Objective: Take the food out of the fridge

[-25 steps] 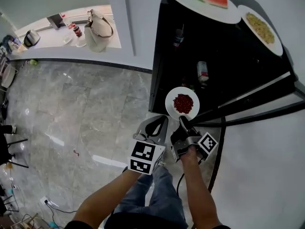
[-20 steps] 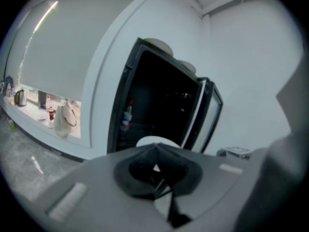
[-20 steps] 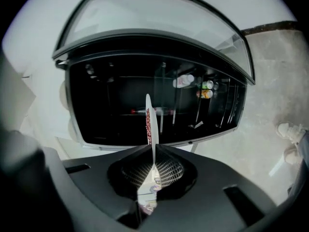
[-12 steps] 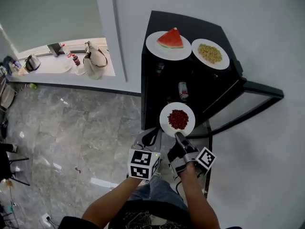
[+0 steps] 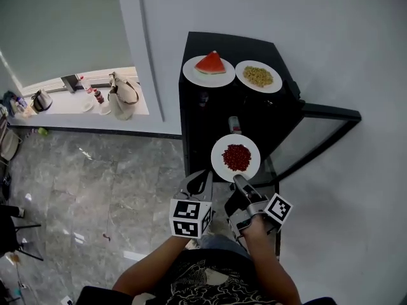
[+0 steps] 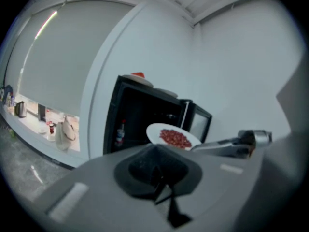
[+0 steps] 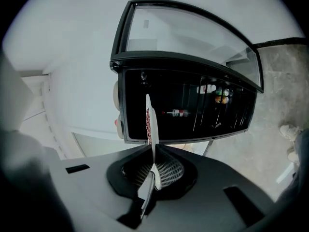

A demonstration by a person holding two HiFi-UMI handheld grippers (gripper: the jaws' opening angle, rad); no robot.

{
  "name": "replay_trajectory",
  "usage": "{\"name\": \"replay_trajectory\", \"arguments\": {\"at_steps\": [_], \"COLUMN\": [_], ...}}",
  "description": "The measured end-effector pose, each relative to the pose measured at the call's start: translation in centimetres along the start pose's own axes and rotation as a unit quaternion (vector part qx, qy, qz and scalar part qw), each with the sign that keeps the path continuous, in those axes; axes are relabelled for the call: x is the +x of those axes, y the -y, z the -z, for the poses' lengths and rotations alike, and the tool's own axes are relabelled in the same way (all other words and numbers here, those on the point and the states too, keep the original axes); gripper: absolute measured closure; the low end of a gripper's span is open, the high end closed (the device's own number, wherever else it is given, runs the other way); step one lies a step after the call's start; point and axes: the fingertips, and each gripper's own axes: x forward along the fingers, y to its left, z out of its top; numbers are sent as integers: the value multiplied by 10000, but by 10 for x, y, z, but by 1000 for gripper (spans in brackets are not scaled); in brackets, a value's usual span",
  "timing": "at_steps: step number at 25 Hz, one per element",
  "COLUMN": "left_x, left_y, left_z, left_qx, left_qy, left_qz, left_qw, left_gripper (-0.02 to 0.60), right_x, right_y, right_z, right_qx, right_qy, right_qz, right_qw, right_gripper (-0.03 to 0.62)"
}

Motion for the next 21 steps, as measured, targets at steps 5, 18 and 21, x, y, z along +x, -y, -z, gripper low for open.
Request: {"name": "replay_trajectory", "arguments": {"at_steps": [5, 18, 21], "left_x": [2, 4, 5], "left_y": [4, 9, 10], "left_z": [-7, -7, -6], "left_qx": [109, 251, 269], "left_qy": [74, 13, -11], "left_qz": [65, 192, 223], "left_qw": [9999, 9995, 9994], "left_gripper": [580, 581, 580], "right_x": [1, 1, 2], "right_y": [-7, -6, -6], "right_z": [-2, -3, -3], "right_qx": [-50, 42, 47], "right_qy": [81, 150, 154], "right_qz": [-82, -126, -132], "right_qw": [9999, 9998, 9998], "right_gripper": [583, 583, 583]}}
